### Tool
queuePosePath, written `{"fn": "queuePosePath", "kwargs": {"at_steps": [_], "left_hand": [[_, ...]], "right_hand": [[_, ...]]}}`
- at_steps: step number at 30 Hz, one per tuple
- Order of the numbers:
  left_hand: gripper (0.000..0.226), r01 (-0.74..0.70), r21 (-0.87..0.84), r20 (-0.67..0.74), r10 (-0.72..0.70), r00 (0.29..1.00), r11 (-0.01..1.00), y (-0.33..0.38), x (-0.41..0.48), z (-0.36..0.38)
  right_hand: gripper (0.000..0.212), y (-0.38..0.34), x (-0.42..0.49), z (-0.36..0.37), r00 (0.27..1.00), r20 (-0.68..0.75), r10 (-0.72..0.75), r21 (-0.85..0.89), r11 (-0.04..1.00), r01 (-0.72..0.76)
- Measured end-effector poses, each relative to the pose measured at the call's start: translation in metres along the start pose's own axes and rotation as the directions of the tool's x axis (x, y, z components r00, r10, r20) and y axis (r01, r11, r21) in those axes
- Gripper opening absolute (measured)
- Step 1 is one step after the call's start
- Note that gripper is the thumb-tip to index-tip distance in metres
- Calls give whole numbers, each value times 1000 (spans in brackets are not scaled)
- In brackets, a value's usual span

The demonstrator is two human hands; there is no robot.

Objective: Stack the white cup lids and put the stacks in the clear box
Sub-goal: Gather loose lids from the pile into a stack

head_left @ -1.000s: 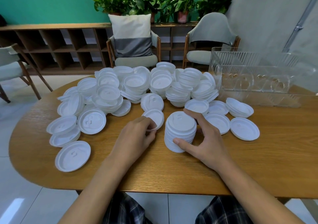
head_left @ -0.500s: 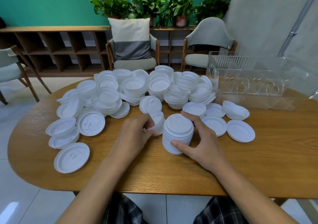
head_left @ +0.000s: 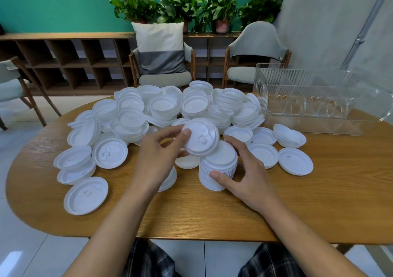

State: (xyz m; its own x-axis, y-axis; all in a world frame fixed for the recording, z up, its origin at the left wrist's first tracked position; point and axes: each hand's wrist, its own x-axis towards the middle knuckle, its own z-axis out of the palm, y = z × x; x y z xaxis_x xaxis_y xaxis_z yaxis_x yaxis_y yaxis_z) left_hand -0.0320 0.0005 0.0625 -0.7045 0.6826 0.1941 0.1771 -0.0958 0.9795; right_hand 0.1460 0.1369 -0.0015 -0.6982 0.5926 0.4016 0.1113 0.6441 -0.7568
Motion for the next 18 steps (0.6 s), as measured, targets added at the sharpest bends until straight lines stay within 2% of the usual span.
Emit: {"fn": "queuePosePath", "kwargs": {"at_steps": [3, 5, 8, 10, 13, 16, 18], "left_hand": [[20, 33, 75, 13, -34, 999, 997, -6, 2, 9], [15, -14, 196, 14, 11, 1000, 981, -12, 4, 12], [14, -113, 391, 95, 83, 992, 913, -19, 1, 19], [17, -162, 441, 121, 120, 985, 883, -21, -1, 24], [26, -206, 359, 161, 157, 974, 910, -21, 1, 21], [47, -256, 211, 417, 150, 896, 943, -15, 4, 13], [56, -275, 209, 486, 144, 862, 938, -12, 4, 10]], "right_hand": [[89, -2, 0, -1, 1000, 4, -22, 25, 999, 22], [89, -2, 0, -1, 999, 7, -38, 19, 999, 38], [81, -2, -1, 0, 997, 5, -71, -16, 997, 72], [76, -1, 0, 1, 996, -4, -90, -22, 996, 90], [74, -1, 0, 1, 995, -10, -95, -20, 995, 94], [75, -2, 0, 0, 996, -6, -94, -10, 996, 94], [77, -2, 0, 0, 996, -3, -94, -6, 996, 94]]}}
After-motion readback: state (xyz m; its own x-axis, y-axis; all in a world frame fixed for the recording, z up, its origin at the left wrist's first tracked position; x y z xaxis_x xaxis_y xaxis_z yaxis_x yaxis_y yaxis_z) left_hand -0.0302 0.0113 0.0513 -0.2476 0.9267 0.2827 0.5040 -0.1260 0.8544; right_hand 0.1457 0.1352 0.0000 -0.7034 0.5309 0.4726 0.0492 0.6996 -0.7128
